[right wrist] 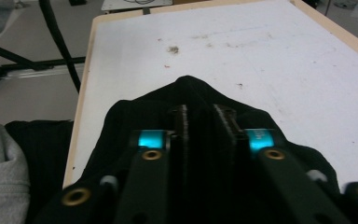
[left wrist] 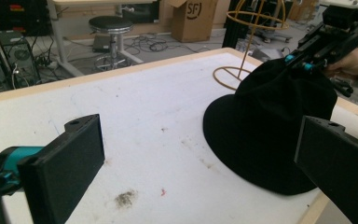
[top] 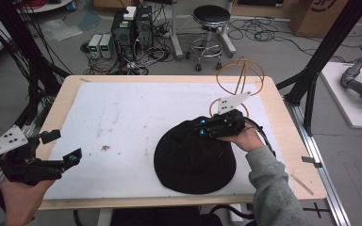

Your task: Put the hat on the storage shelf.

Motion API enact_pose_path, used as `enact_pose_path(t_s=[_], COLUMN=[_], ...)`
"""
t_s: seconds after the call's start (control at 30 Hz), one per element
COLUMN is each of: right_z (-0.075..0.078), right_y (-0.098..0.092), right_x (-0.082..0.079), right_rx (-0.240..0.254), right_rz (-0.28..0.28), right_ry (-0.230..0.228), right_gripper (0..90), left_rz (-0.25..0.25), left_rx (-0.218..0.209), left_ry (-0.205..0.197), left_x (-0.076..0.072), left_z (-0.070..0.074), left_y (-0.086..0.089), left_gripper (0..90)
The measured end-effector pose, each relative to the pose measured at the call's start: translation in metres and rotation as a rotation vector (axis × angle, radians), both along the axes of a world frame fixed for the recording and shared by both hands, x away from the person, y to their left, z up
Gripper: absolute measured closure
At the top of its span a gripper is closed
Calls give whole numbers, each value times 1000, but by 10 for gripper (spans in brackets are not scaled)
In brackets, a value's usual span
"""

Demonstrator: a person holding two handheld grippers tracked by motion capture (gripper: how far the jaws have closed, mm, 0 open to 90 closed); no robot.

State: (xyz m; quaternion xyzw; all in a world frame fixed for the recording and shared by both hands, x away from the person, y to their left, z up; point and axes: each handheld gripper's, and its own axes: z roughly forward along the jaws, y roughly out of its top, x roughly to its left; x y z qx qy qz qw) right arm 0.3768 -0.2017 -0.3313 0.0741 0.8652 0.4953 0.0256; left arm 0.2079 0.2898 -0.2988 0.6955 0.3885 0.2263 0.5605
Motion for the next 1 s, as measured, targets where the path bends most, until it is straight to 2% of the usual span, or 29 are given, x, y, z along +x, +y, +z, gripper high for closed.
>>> enact_pose_path(t_s=[0.07, 0.2, 0.43, 0.5, 0.57, 0.67, 0.83, 0.93, 1.0], right_z=[1, 2, 8, 10, 13, 15, 23, 32, 39], right_y=[-1, -1, -4, -9, -15, -19, -27, -31, -34], right_x=[0, -1, -2, -1, 0, -1, -7, -14, -19], right_rx=[2, -2, 15, 24, 40, 55, 86, 85, 95], right_rz=[1, 3, -46, -83, -118, -125, -141, -166, -171], right_ry=[-11, -12, -22, -35, -27, -21, -13, -28, -40], right_gripper=[880, 891, 899, 899, 900, 900, 900, 900, 900], left_rz=[1, 3, 2, 1, -2, -6, -20, -31, -42], left_rx=[4, 5, 4, 7, 5, 6, 4, -2, 12], left_ry=[7, 8, 6, 7, 6, 7, 6, 5, 8], left_x=[0, 0, -1, 0, 0, 2, 6, 10, 12], left_z=[-1, -2, -2, -2, -2, -2, -1, -1, -2], left_y=[0, 0, 0, -1, -2, -3, -8, -12, -16], left_gripper=[18, 18, 18, 18, 18, 18, 18, 18, 18])
